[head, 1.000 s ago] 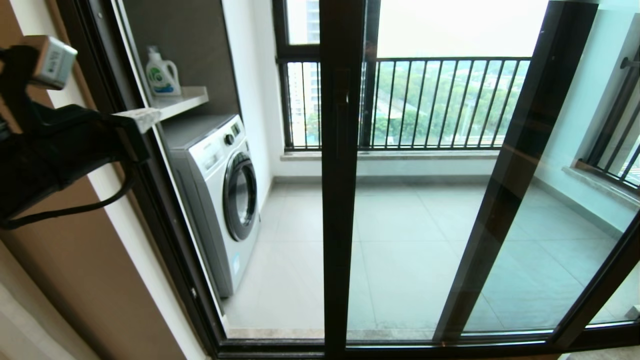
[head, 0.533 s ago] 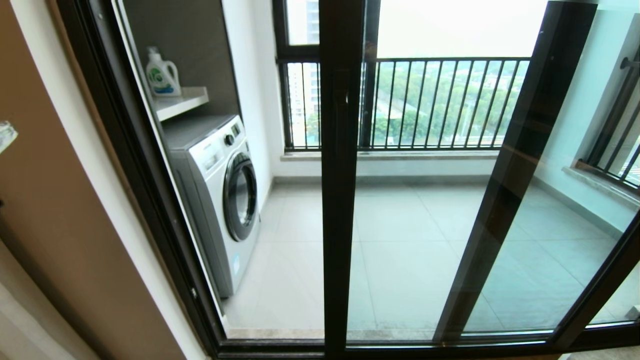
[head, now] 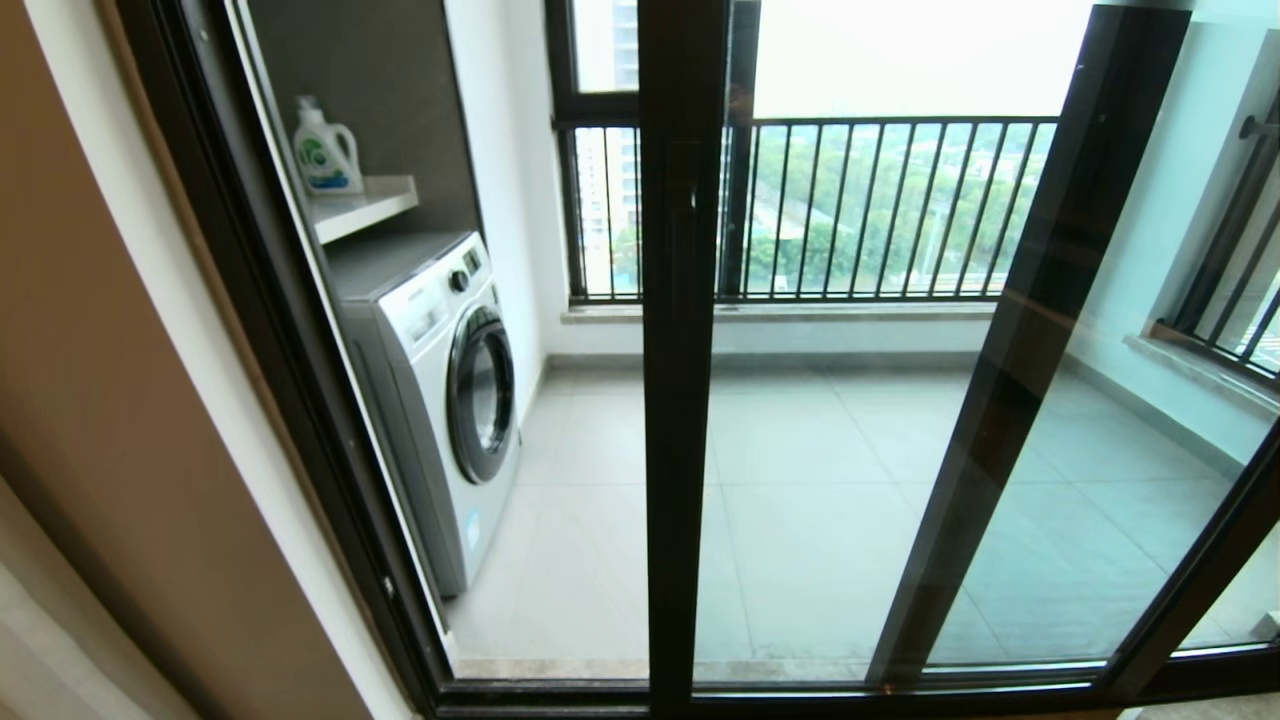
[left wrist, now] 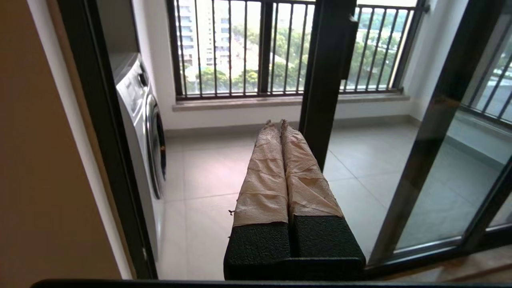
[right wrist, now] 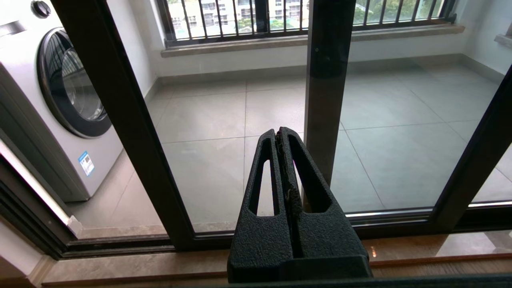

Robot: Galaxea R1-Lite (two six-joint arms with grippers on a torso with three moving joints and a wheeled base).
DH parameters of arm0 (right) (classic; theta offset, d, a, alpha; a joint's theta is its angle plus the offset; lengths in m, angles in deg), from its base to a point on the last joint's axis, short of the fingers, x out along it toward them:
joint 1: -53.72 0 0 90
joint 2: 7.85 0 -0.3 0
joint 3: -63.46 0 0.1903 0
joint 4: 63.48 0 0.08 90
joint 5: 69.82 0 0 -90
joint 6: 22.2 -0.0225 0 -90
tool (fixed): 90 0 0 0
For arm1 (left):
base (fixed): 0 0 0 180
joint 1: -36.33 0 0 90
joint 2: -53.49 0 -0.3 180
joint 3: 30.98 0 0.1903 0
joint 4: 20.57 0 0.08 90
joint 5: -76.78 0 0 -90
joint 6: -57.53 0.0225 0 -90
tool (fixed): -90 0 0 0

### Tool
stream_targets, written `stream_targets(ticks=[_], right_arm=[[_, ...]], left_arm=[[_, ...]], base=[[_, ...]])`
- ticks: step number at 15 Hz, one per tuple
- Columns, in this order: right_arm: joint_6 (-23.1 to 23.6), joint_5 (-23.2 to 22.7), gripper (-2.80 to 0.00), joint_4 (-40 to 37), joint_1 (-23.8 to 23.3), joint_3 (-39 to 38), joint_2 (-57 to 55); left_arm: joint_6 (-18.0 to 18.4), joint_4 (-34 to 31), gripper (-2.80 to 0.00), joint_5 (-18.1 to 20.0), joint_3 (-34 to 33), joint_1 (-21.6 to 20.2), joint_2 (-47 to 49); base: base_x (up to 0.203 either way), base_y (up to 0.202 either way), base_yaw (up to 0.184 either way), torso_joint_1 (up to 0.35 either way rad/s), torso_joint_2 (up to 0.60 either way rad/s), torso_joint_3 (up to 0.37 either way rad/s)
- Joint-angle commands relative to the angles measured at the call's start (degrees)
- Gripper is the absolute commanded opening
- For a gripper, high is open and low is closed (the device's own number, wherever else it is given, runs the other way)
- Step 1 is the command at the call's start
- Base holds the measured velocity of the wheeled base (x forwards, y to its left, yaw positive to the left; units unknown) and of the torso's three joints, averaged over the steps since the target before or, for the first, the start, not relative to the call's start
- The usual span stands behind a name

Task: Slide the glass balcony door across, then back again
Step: Open the slid door

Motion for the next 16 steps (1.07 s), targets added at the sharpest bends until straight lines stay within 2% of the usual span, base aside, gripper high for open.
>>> stream_targets(ticks=[1,2,3,4,7,10,11,12,13,14,15,16], right_arm=[[-0.02,0.01,-2.8,0.05,0.02,-0.7,-0.07],[-0.02,0.01,-2.8,0.05,0.02,-0.7,-0.07],[-0.02,0.01,-2.8,0.05,0.01,-0.7,0.0],[-0.02,0.01,-2.8,0.05,0.02,-0.7,-0.07],[-0.02,0.01,-2.8,0.05,0.02,-0.7,-0.07],[-0.02,0.01,-2.8,0.05,0.02,-0.7,-0.07],[-0.02,0.01,-2.8,0.05,0.02,-0.7,-0.07],[-0.02,0.01,-2.8,0.05,0.02,-0.7,-0.07],[-0.02,0.01,-2.8,0.05,0.02,-0.7,-0.07],[-0.02,0.01,-2.8,0.05,0.02,-0.7,-0.07],[-0.02,0.01,-2.8,0.05,0.02,-0.7,-0.07],[-0.02,0.01,-2.8,0.05,0.02,-0.7,-0.07]], left_arm=[[0.45,-9.47,-2.8,0.59,-0.76,1.83,-10.18],[2.44,-11.2,-2.8,-0.3,-3.78,2.25,-11.49],[4.57,-11.85,-2.8,-4.27,-6.55,2.61,-12.34],[6.18,-12.17,-2.8,-6.47,-8.74,2.97,-13.98],[9.93,-12.72,-2.8,-7.33,-18.47,3.74,-21.98],[12.51,-8.83,-2.8,-10.29,-27.8,3.98,-22.73],[12.33,-6.23,-2.8,-10.98,-28.78,4.0,-22.72],[10.26,-6.14,-2.8,-11.5,-28.9,4.01,-22.71],[9.69,-6.1,-2.8,-12.95,-29.07,4.01,-22.74],[9.73,-6.01,-2.8,-15.24,-29.36,4.01,-22.79],[9.63,-5.38,-2.8,-19.37,-30.86,4.01,-22.8],[9.86,-3.41,-2.8,-19.92,-31.59,4.01,-22.8]], base=[[0.0,0.0,0.0,0.0,0.0,0.0],[0.0,0.0,0.0,0.0,0.0,0.0],[0.0,0.0,0.0,0.0,0.0,0.0],[0.0,0.0,0.0,0.0,0.0,0.0],[0.0,0.0,0.0,0.0,0.0,0.0],[0.0,0.0,0.0,0.0,0.0,0.0],[0.0,0.0,0.0,0.0,0.0,0.0],[0.0,0.0,0.0,0.0,0.0,0.0],[0.0,0.0,0.0,0.0,0.0,0.0],[0.0,0.0,0.0,0.0,0.0,0.0],[0.0,0.0,0.0,0.0,0.0,0.0],[0.0,0.0,0.0,0.0,0.0,0.0]])
